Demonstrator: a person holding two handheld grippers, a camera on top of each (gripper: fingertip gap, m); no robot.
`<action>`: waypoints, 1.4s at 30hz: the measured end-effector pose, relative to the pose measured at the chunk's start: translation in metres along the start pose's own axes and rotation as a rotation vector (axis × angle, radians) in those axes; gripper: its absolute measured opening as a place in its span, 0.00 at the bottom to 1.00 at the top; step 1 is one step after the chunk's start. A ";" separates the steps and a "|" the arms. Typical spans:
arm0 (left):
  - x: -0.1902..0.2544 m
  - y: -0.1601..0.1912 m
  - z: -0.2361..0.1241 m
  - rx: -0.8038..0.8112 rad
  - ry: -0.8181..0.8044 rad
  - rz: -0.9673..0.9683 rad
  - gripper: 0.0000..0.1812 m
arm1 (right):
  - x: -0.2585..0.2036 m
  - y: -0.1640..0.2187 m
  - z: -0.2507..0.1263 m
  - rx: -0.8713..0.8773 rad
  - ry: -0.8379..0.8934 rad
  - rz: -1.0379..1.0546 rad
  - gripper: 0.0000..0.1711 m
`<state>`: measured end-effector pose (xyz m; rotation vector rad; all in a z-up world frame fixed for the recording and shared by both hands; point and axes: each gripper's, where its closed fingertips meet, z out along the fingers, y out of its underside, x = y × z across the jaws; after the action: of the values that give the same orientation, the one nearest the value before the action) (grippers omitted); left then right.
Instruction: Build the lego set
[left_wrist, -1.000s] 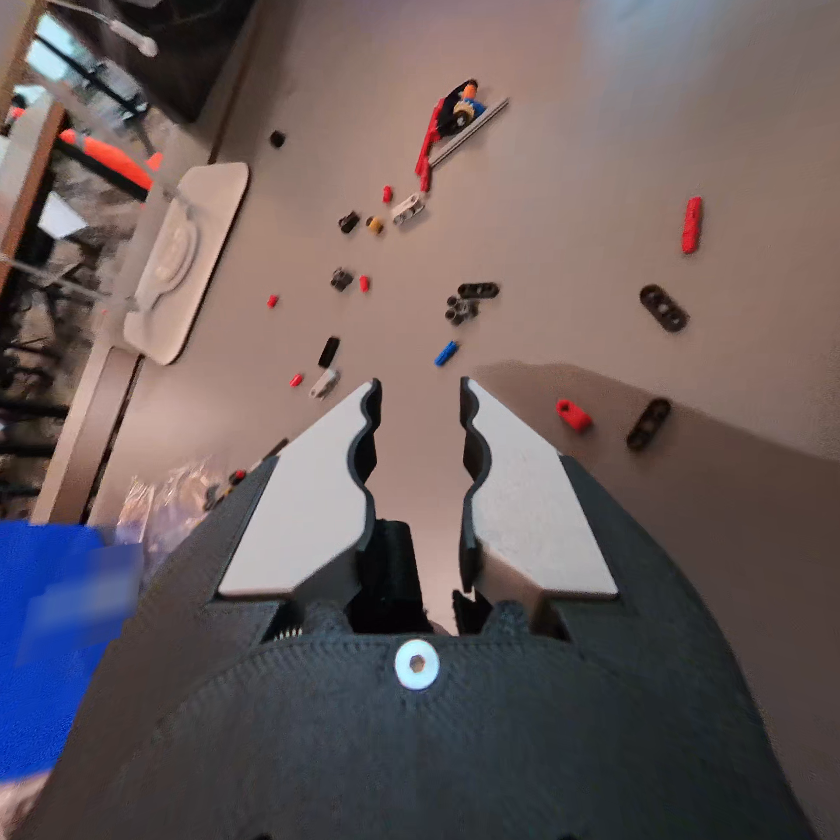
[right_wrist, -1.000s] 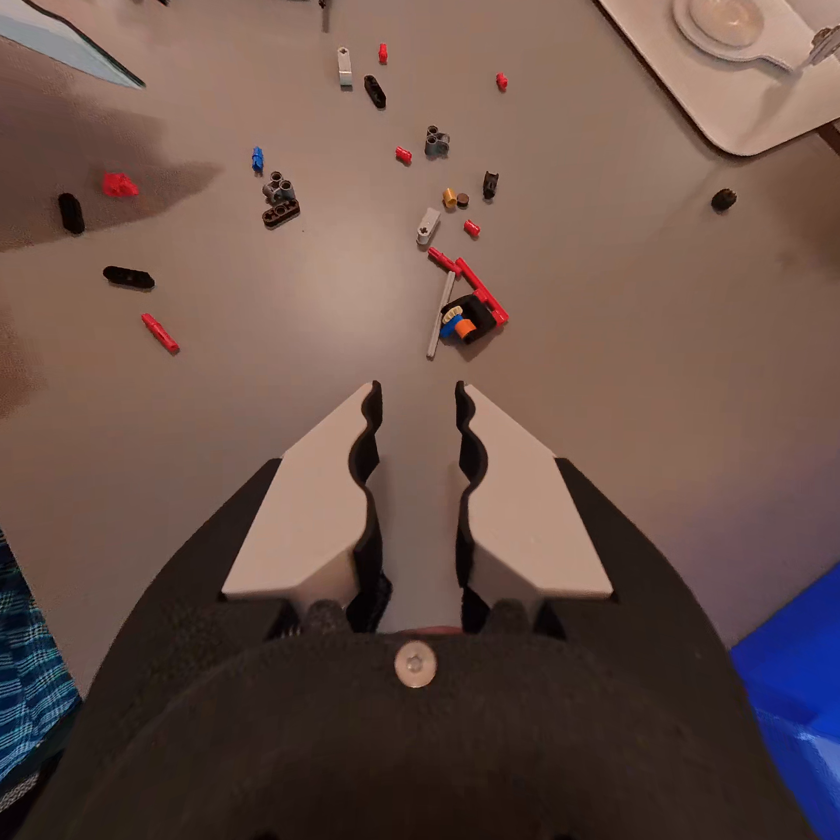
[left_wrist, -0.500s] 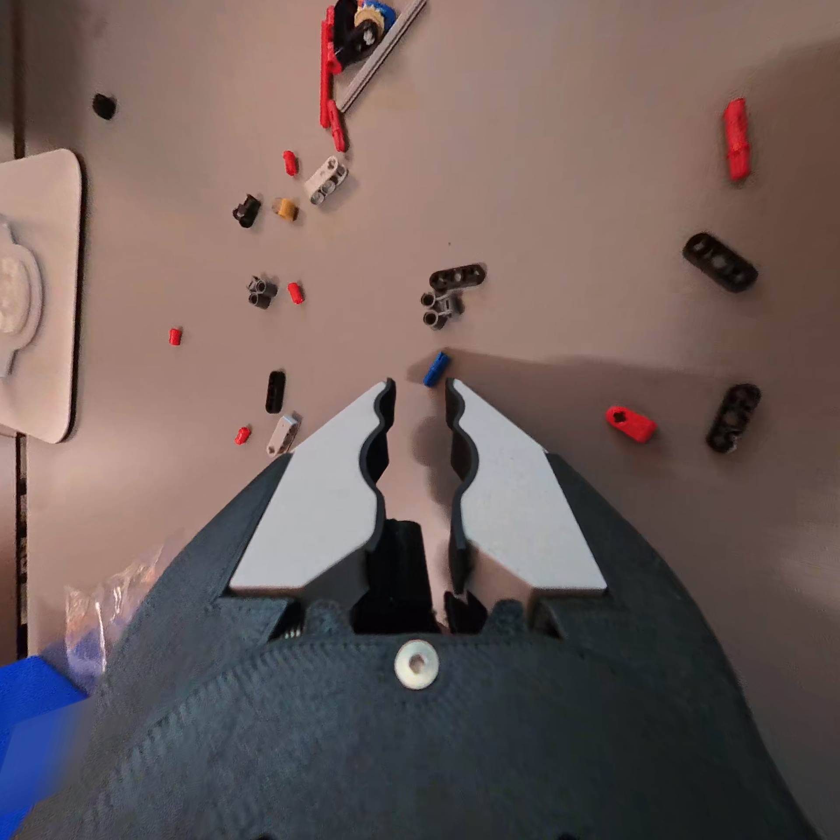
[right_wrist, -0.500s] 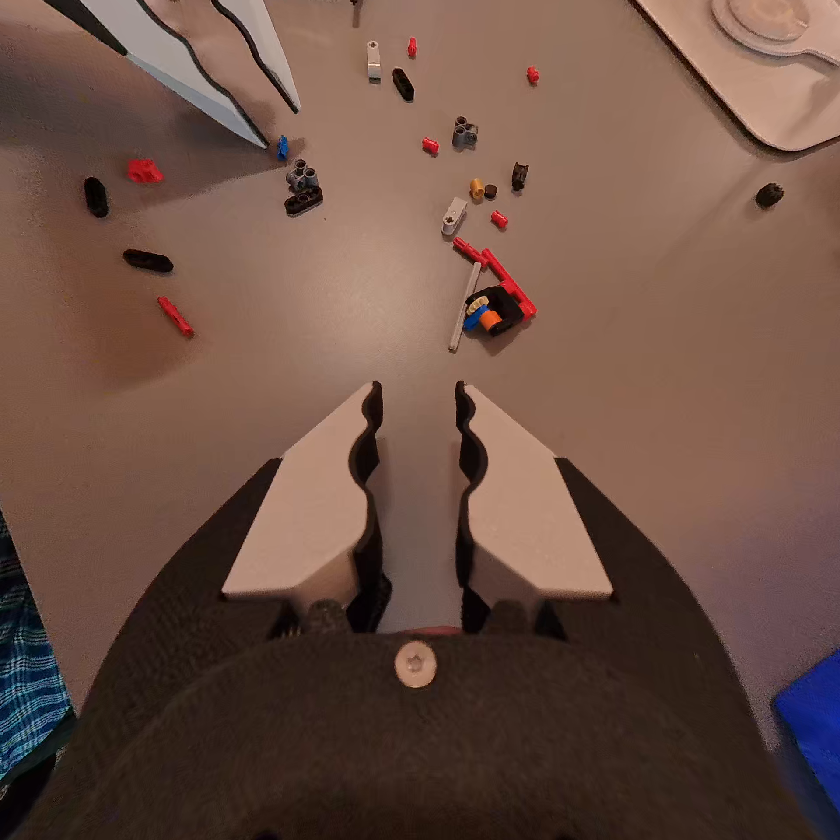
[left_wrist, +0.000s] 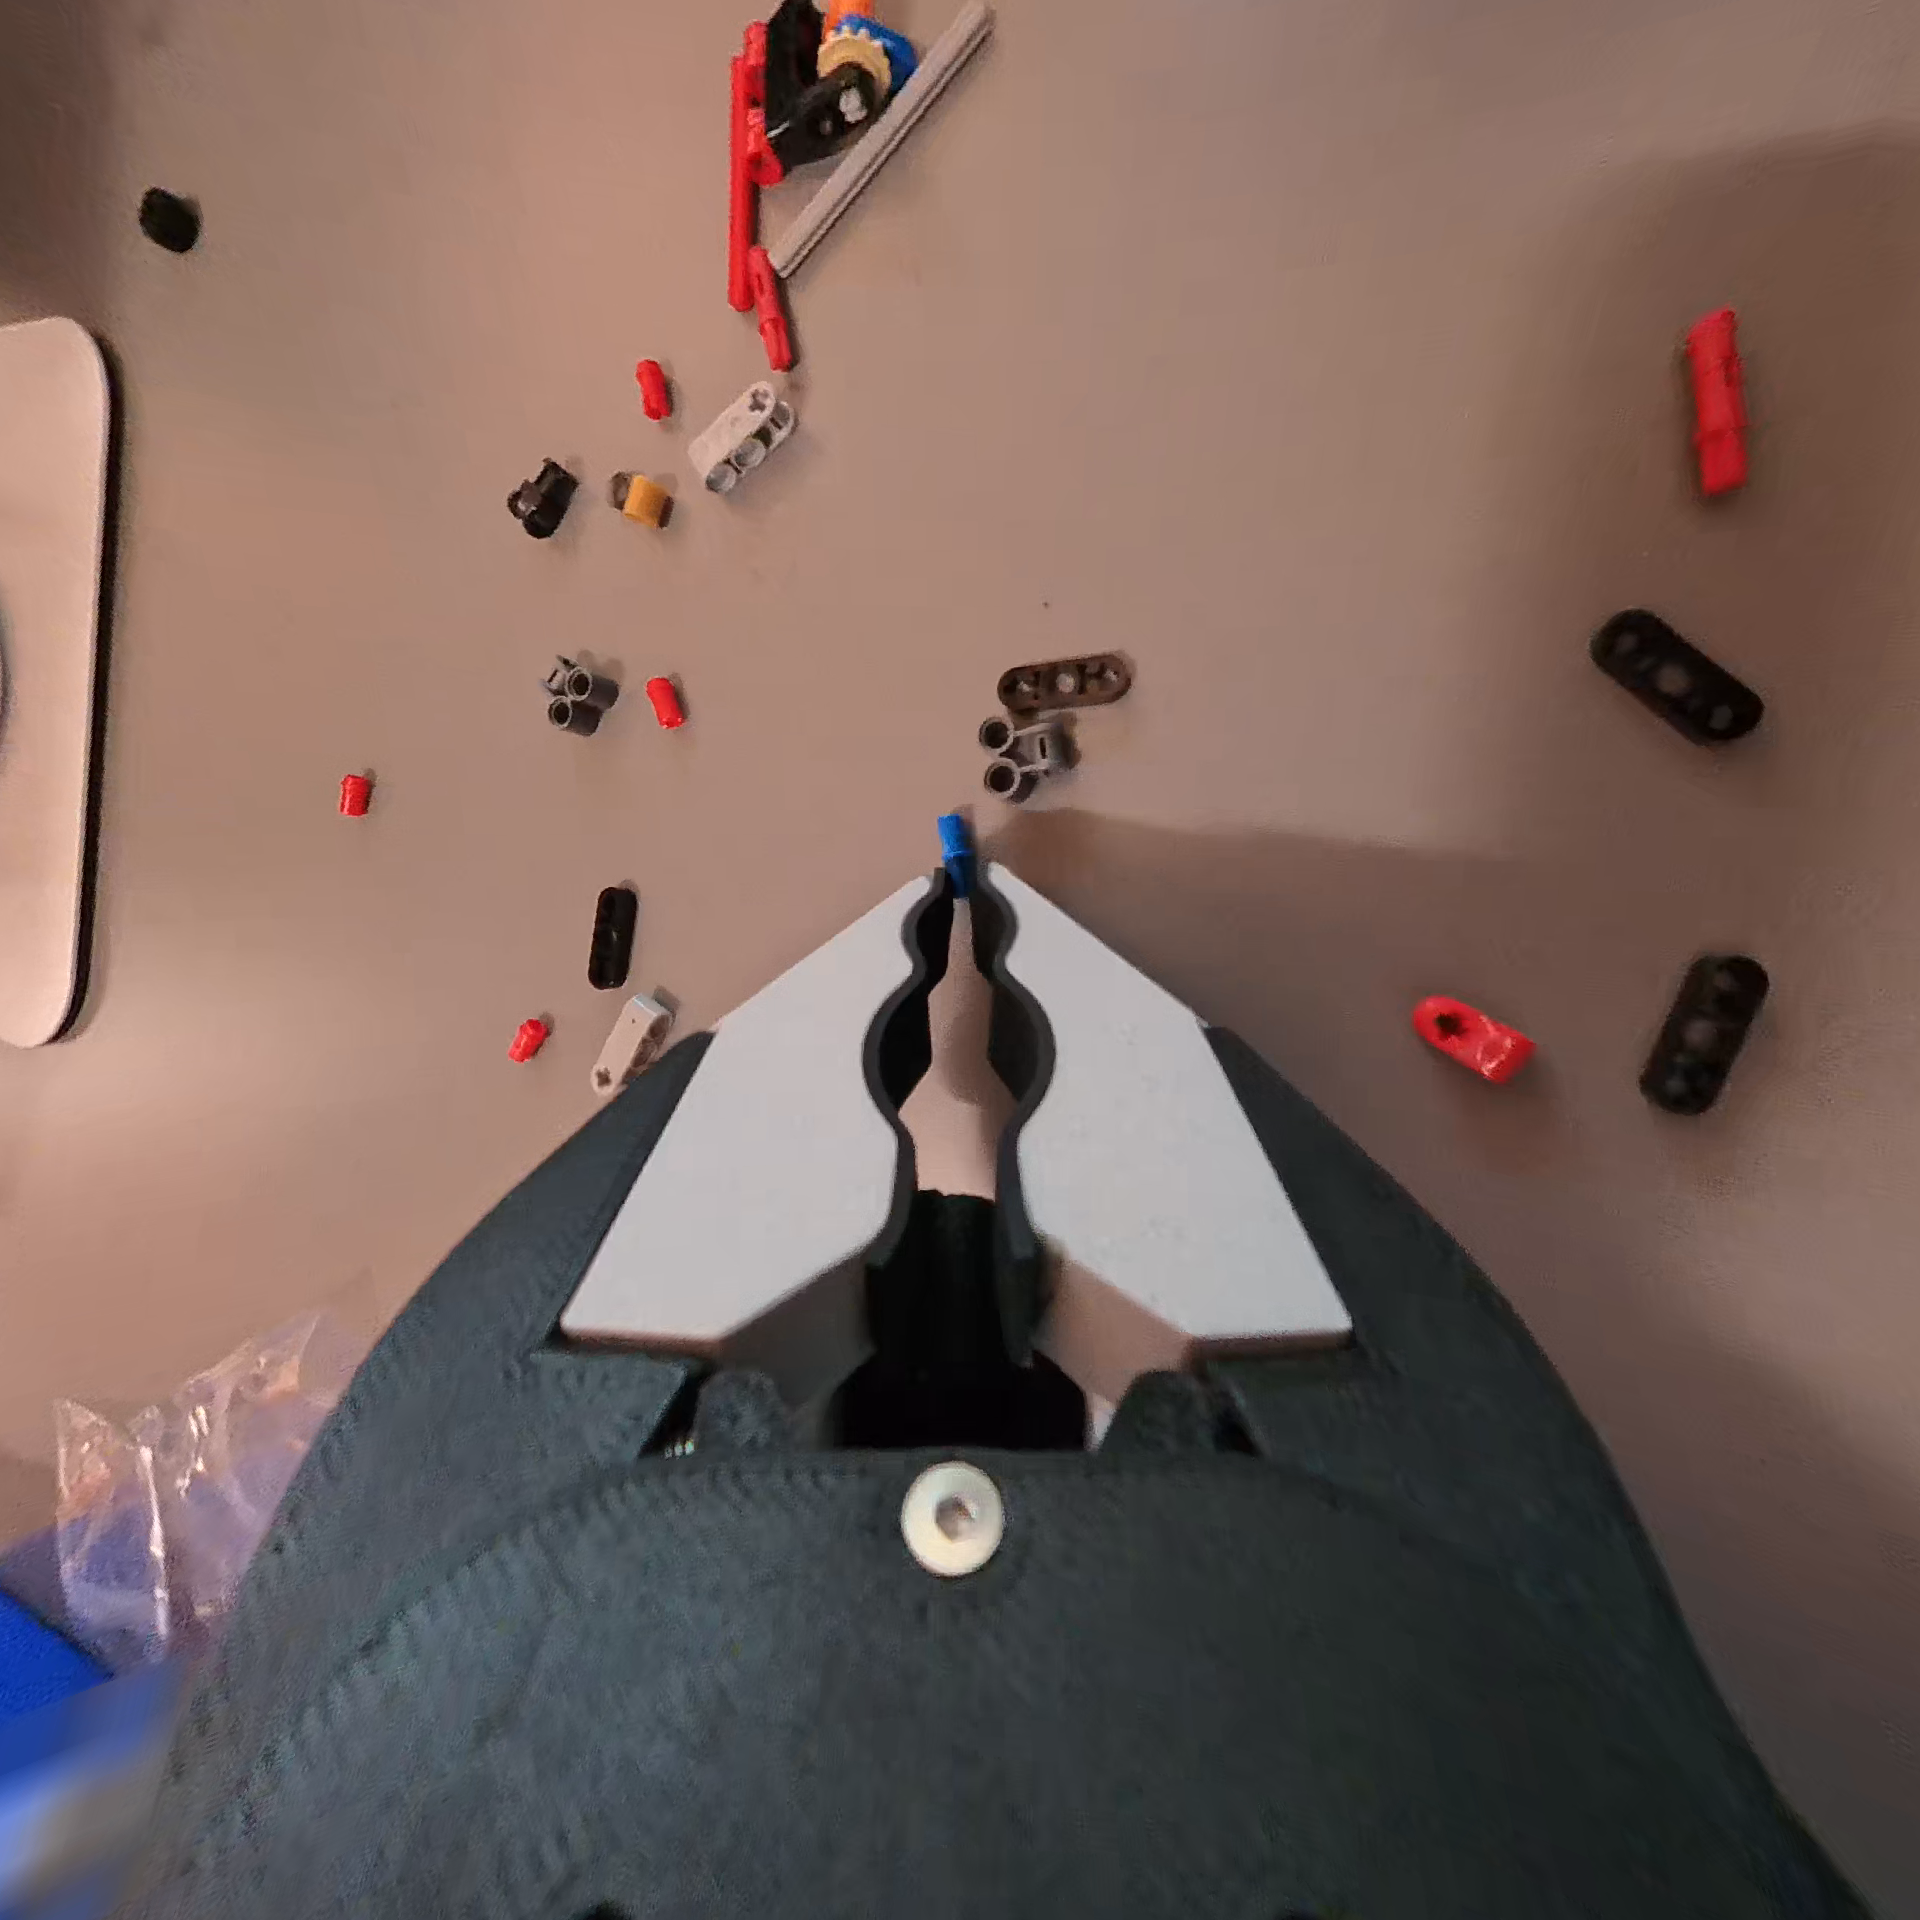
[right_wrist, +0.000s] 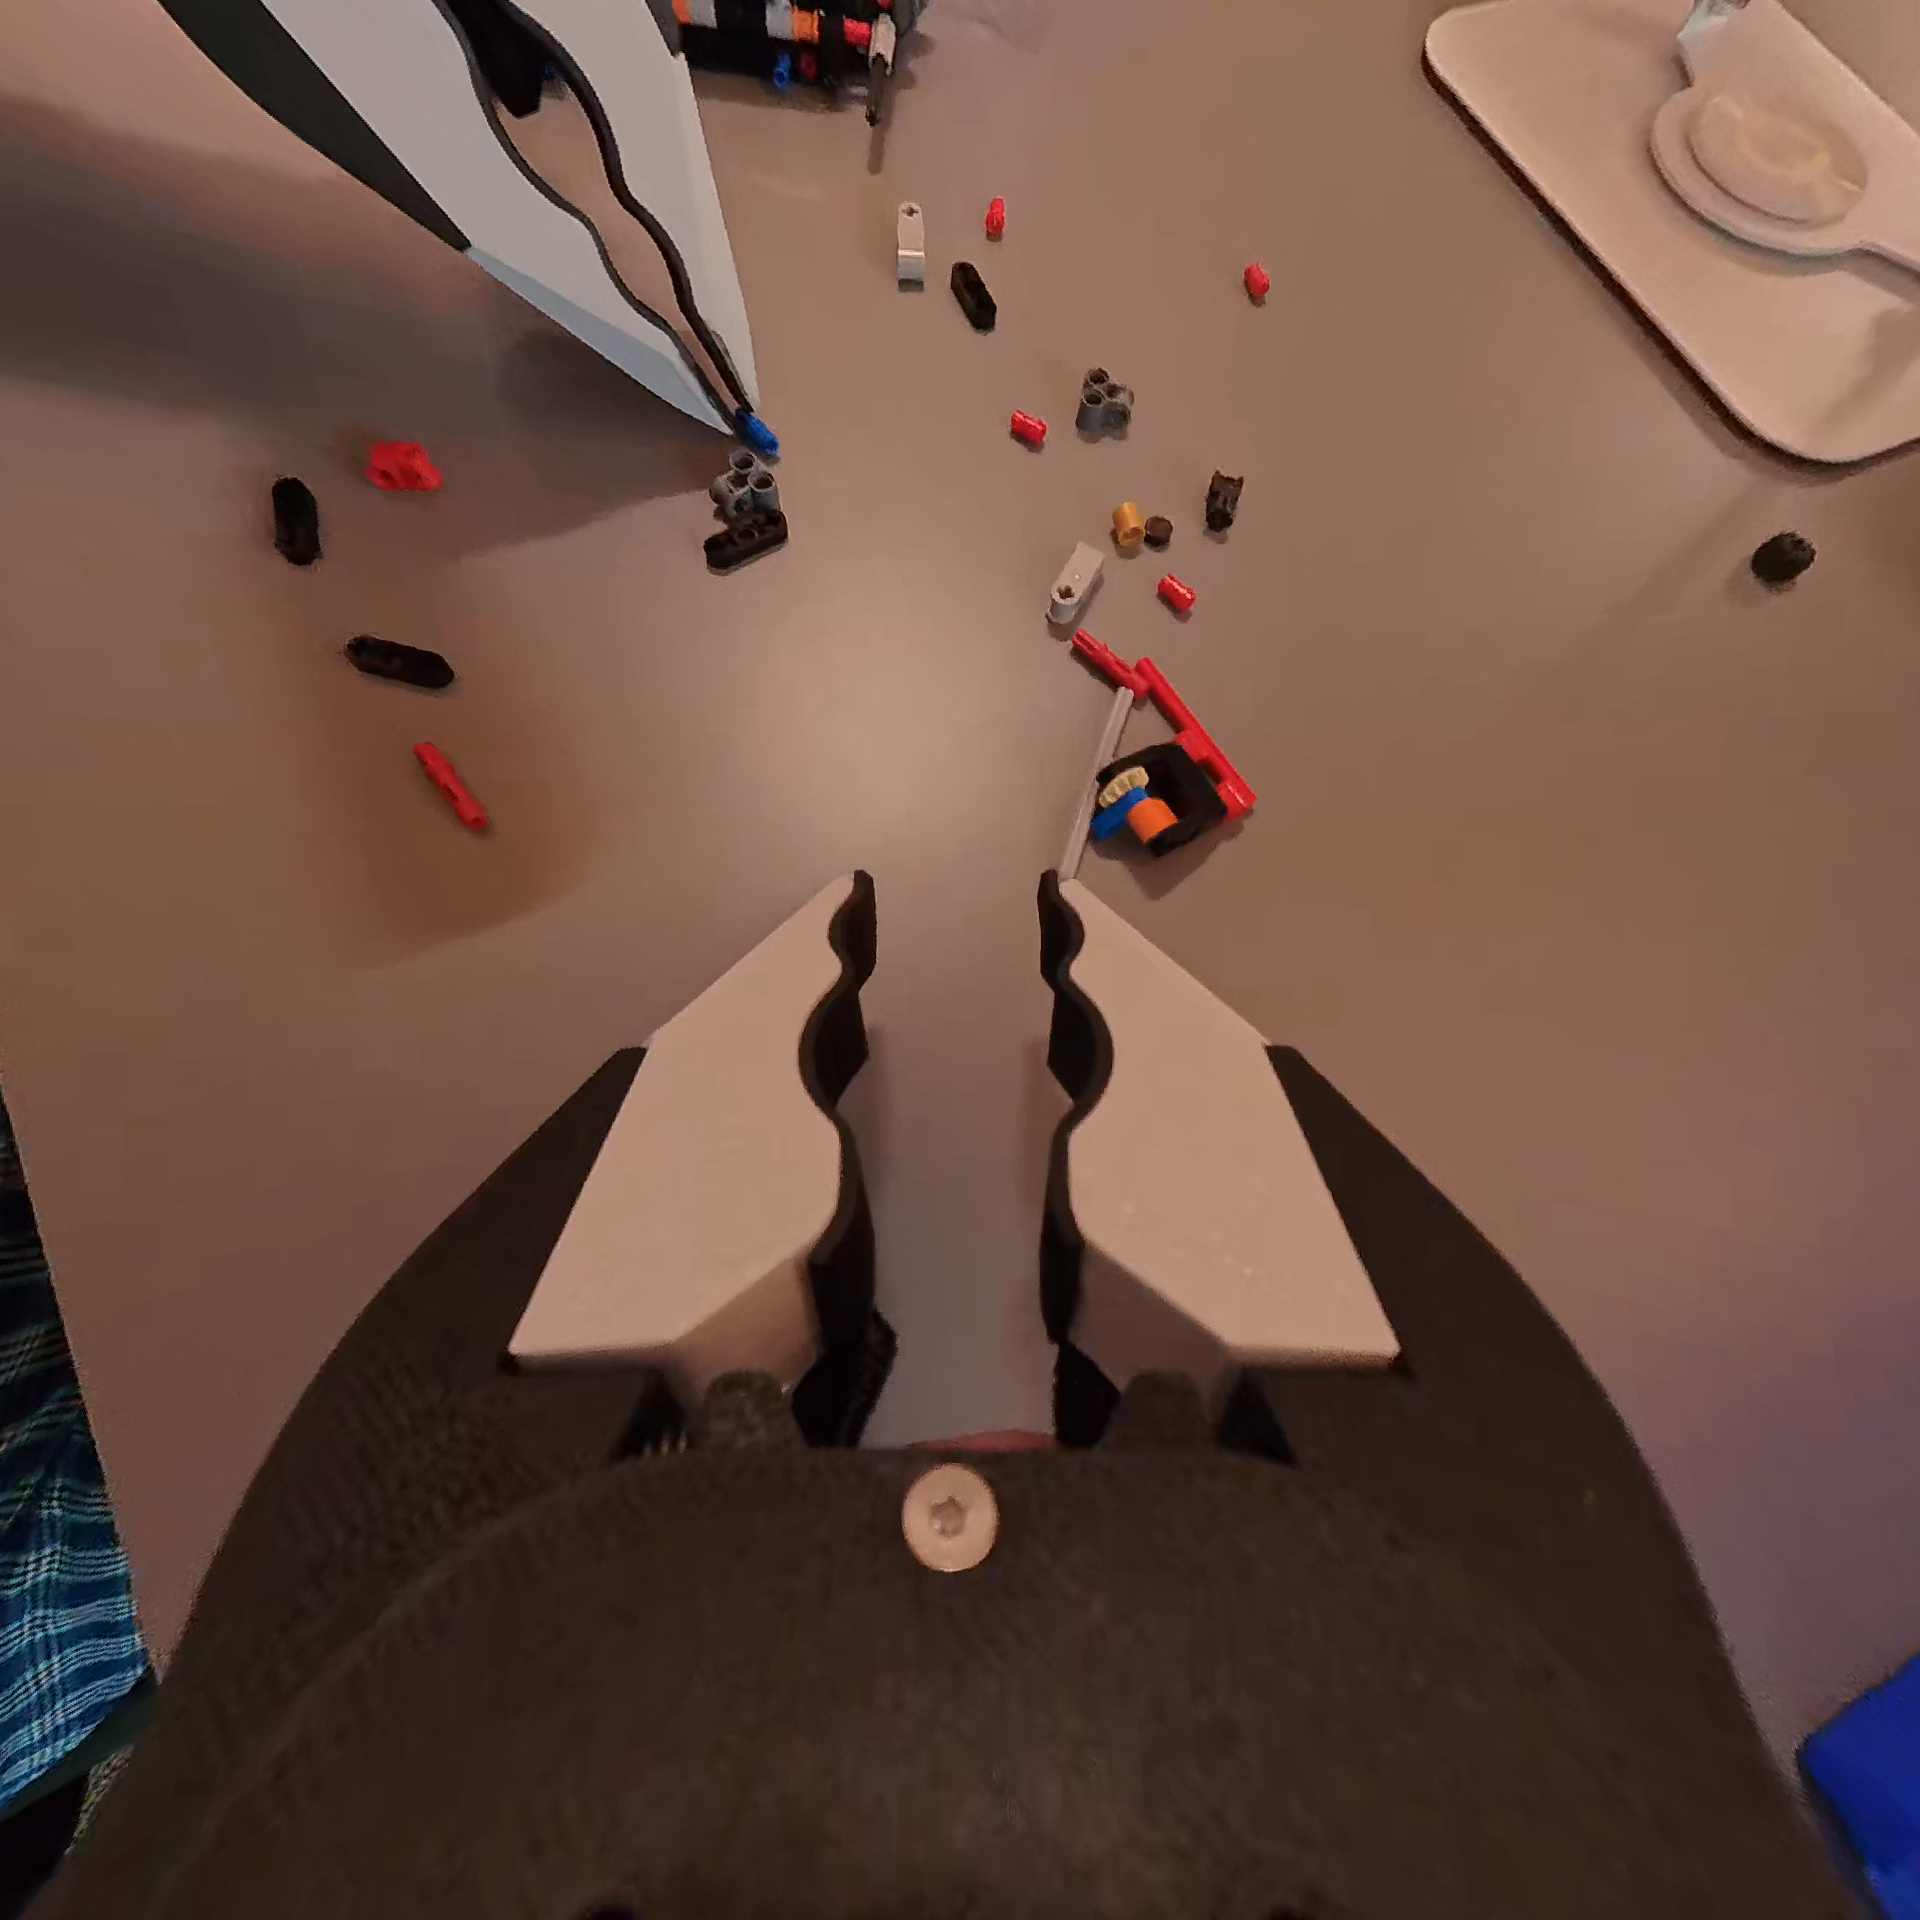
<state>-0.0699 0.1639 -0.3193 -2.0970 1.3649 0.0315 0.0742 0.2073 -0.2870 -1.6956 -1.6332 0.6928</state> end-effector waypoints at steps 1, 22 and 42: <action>0.001 0.000 0.000 0.010 -0.007 -0.021 0.01 | -0.001 -0.002 0.000 0.007 -0.004 -0.004 0.17; 0.004 -0.089 -0.032 0.358 -0.269 0.069 0.01 | -0.032 -0.070 0.010 0.337 -0.241 0.209 0.12; 0.016 -0.112 -0.032 0.449 -0.254 0.098 0.01 | -0.042 -0.072 0.009 0.380 -0.333 0.238 0.01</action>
<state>0.0203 0.1639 -0.2445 -1.5940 1.1903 0.0278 0.0188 0.1660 -0.2403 -1.5625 -1.4022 1.3708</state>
